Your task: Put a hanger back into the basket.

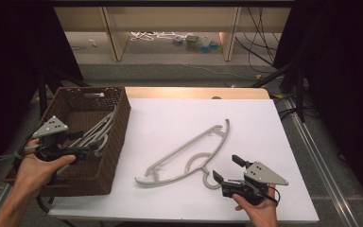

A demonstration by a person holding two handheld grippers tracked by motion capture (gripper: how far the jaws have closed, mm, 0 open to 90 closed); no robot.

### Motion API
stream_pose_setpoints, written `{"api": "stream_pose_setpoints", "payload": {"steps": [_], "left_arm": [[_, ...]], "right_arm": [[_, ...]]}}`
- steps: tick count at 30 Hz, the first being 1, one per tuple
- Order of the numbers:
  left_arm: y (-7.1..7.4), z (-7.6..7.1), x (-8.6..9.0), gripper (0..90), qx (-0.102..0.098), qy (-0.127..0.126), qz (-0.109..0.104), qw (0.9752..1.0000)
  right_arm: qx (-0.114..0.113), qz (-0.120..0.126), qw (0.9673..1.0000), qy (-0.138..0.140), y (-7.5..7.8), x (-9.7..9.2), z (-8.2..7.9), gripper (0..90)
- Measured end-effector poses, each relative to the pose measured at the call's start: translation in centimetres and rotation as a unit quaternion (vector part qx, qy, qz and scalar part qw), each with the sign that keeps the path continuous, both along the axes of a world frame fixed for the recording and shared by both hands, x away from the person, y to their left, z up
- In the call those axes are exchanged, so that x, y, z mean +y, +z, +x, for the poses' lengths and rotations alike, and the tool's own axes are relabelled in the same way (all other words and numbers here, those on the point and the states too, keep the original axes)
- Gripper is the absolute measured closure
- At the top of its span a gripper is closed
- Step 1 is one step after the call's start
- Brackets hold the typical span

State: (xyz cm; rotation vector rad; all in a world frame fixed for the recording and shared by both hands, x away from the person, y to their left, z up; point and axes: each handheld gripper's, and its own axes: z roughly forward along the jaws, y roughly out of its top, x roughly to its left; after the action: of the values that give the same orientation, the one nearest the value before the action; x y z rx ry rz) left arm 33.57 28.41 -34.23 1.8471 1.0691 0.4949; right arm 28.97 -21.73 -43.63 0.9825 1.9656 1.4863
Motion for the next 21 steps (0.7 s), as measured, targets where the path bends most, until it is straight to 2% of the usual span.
{"api": "stream_pose_setpoints", "payload": {"steps": [4,5,6,8,10,11,12,16,19,21], "left_arm": [[0.0,-1.1,-1.3,26.0,-0.019,-0.002,-0.025,0.9995],[0.0,-1.4,-1.5,26.1,-0.024,-0.004,-0.026,0.9993],[0.0,-1.6,-1.9,26.0,-0.033,-0.009,-0.036,0.9988],[0.0,-2.0,-2.4,26.1,-0.036,-0.013,-0.041,0.9984],[-0.2,-2.3,-2.9,26.1,-0.040,-0.015,-0.040,0.9983],[-0.4,-2.5,-3.2,26.1,-0.046,-0.017,-0.031,0.9983],[-0.5,-2.6,-3.5,26.0,-0.044,-0.018,-0.022,0.9986],[-1.0,-3.1,-4.5,28.7,-0.041,-0.031,-0.019,0.9985],[-1.1,-3.5,-5.2,28.6,-0.041,-0.035,-0.035,0.9980],[-1.3,-3.8,-5.5,28.4,-0.038,-0.041,-0.031,0.9980]], "right_arm": [[-0.003,0.004,1.0000,-0.002,0.0,0.0,0.0,16.2],[-0.018,0.000,0.9998,-0.001,-0.1,-0.1,0.2,16.2],[-0.014,0.000,0.9999,0.001,-0.1,0.0,0.2,16.2],[-0.012,-0.001,0.9999,0.005,-0.1,0.0,0.1,16.2],[-0.014,0.000,0.9999,0.004,0.0,0.0,0.2,16.2],[-0.011,-0.003,0.9999,0.003,0.0,0.0,0.1,16.2],[-0.012,-0.002,0.9999,0.005,-0.1,0.0,0.1,16.2],[-0.011,-0.003,0.9999,0.002,0.0,0.0,0.1,16.2],[-0.009,-0.005,0.9999,0.002,0.0,-0.1,0.1,16.2],[-0.009,-0.004,0.9999,0.003,0.0,-0.1,0.1,16.2]]}}
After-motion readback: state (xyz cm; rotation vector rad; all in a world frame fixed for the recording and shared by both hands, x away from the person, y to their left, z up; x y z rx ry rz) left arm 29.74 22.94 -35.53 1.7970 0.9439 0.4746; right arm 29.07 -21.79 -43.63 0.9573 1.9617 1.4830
